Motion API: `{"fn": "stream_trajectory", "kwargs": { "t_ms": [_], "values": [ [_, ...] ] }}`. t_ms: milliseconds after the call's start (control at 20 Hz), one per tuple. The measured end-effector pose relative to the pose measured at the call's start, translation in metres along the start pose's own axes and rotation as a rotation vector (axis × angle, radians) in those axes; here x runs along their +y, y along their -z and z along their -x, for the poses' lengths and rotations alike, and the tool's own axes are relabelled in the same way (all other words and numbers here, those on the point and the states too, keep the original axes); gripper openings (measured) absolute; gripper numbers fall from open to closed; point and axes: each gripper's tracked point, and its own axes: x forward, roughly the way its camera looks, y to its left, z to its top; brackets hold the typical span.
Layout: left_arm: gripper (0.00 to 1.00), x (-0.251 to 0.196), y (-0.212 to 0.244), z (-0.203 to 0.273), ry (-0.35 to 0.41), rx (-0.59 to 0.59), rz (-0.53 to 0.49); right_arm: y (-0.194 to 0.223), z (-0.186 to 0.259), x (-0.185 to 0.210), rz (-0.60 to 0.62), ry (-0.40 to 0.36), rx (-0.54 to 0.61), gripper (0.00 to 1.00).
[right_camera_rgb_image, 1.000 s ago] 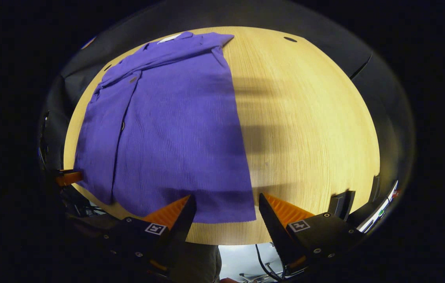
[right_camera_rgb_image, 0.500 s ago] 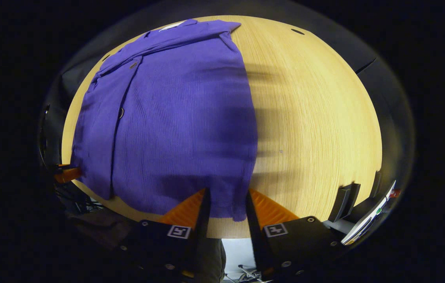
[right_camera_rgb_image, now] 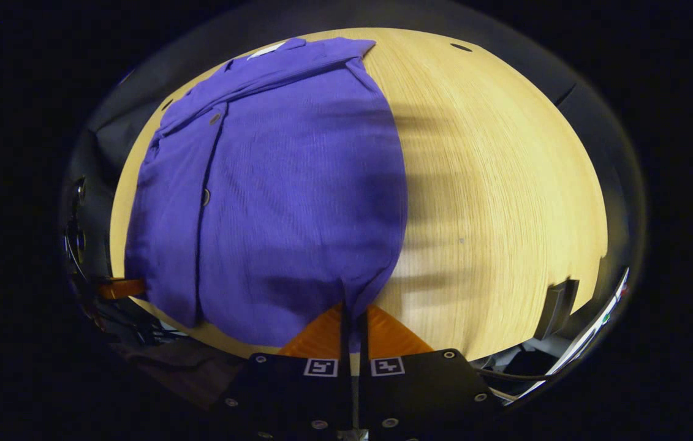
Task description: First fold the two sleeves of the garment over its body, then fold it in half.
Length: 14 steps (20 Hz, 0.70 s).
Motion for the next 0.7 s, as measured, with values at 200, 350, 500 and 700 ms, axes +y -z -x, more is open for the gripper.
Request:
{"fn": "stream_trajectory", "kwargs": {
  "t_ms": [200, 350, 500, 700],
  "values": [
    [0.12, -0.002, -0.016, 0.03, 0.036, -0.041, -0.013, -0.025, 0.026, 0.011, -0.071, -0.067, -0.069, 0.05],
    [0.12, -0.01, -0.039, 0.05, 0.066, -0.091, -0.04, -0.047, 0.046, 0.02, -0.085, -0.095, -0.128, 0.05],
    [0.12, -0.016, -0.065, 0.071, 0.092, -0.147, -0.082, -0.068, 0.064, 0.035, -0.071, -0.114, -0.175, 0.05],
    [0.12, -0.026, -0.101, 0.099, 0.14, -0.216, -0.132, -0.093, 0.086, 0.05, -0.061, -0.119, -0.237, 0.05]
  ]
}}
